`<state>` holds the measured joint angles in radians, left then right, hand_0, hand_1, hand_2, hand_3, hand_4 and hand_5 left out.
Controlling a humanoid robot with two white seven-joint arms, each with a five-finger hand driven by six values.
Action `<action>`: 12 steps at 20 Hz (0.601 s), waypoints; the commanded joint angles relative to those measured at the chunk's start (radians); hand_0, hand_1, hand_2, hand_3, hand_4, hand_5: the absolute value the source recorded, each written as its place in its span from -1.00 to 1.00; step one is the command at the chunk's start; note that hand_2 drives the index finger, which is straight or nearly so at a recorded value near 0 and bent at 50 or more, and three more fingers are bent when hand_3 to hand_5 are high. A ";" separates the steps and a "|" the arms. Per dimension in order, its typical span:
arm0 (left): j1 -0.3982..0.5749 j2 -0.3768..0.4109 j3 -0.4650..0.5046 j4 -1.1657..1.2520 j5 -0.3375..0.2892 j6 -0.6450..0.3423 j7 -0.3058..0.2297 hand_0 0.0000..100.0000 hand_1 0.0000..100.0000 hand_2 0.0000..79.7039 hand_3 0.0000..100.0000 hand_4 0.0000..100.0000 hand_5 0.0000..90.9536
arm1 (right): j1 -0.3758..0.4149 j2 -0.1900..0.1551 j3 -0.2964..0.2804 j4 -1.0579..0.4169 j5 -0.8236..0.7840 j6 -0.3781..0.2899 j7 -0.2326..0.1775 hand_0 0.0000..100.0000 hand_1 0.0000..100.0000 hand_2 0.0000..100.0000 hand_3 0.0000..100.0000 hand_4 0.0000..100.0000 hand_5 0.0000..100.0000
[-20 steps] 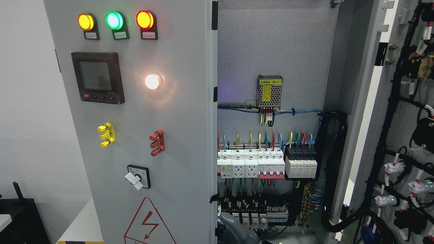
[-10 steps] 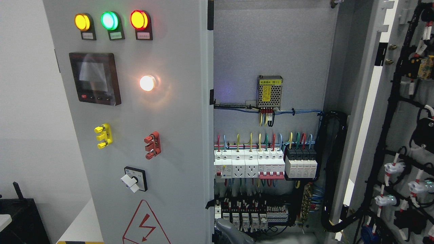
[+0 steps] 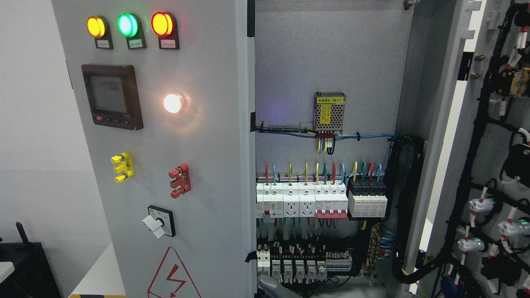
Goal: Open door with both hands
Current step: 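Keep swinging the button-covered door wide open with the right hand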
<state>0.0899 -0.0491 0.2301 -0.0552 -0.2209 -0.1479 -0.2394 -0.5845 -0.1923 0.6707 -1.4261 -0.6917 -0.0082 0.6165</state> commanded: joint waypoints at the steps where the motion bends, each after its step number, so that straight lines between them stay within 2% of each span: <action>1: 0.001 0.000 0.000 0.000 0.000 0.001 0.000 -1.00 -1.00 -1.00 -1.00 -0.94 -1.00 | 0.014 0.005 0.033 -0.053 0.000 -0.001 0.000 -0.79 -1.00 -1.00 -1.00 -1.00 -1.00; 12: -0.001 0.000 0.000 0.000 0.000 0.001 0.000 -1.00 -1.00 -1.00 -1.00 -0.94 -1.00 | 0.031 0.010 0.050 -0.105 -0.002 -0.003 0.000 -0.79 -1.00 -1.00 -1.00 -1.00 -1.00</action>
<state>0.0900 -0.0491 0.2301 -0.0553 -0.2209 -0.1481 -0.2397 -0.5647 -0.1887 0.6987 -1.4855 -0.6930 -0.0094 0.6168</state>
